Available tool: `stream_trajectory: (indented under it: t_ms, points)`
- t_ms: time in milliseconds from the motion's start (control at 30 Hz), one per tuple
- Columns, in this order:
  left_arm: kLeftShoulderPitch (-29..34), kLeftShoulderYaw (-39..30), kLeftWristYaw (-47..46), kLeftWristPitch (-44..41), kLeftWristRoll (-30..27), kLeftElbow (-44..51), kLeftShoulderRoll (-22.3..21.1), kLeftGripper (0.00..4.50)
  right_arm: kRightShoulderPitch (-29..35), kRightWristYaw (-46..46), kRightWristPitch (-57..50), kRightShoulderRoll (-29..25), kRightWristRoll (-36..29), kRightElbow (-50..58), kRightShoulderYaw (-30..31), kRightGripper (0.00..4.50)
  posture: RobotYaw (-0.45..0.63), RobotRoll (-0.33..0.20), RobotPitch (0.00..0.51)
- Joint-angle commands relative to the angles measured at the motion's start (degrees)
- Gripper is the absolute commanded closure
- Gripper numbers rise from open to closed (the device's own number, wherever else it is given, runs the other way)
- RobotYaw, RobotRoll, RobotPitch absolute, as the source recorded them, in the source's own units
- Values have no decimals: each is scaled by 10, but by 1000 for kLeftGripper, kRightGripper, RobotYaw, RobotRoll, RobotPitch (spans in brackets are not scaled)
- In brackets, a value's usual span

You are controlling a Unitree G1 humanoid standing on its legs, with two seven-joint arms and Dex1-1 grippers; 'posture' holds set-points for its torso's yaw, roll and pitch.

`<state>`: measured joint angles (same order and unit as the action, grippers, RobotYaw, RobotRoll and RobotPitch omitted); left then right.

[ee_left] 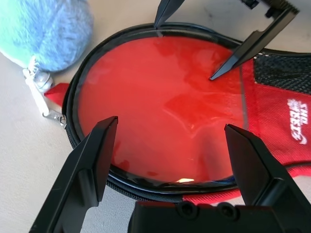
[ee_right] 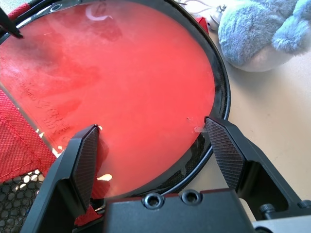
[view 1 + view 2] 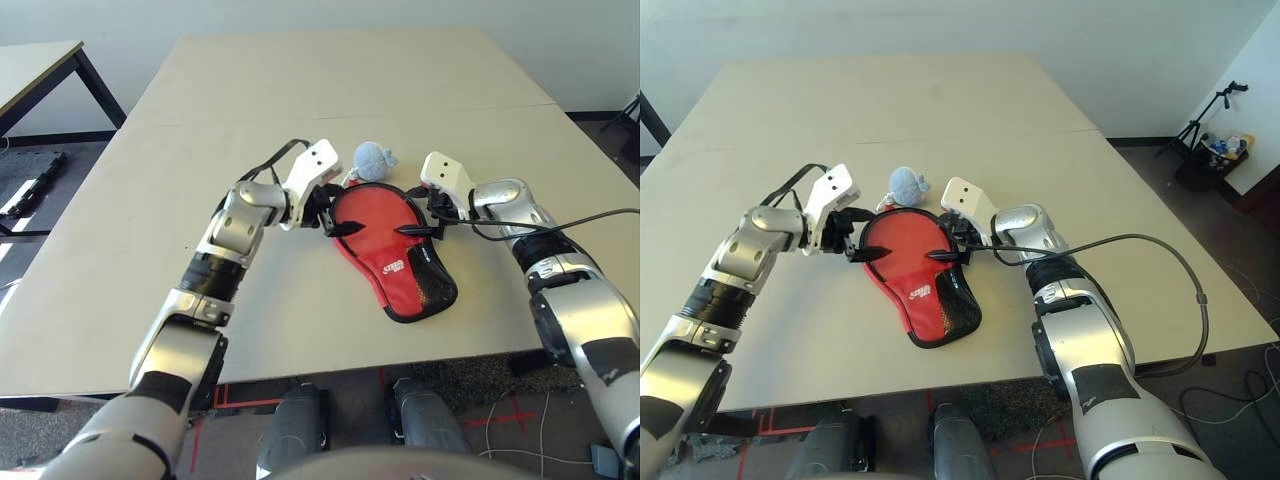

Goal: Store the ping-pong paddle in its case and zip it.

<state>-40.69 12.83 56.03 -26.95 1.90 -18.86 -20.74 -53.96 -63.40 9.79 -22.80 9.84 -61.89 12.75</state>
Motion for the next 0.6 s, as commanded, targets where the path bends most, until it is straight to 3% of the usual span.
stream_trajectory:
  t_ms: [33,433,600]
  points:
    - [8,16,-17,-4,5,-24,7,27,41,4,-18,4,52,-49,49,0,-27,0,94]
    - [23,59,-17,-52,9,-54,14,27,36,-4,-21,-8,48,-44,45,0,-45,0,91]
    - [26,62,-21,-55,7,-58,16,27,7,-17,-35,-12,17,-37,14,0,-44,0,91]
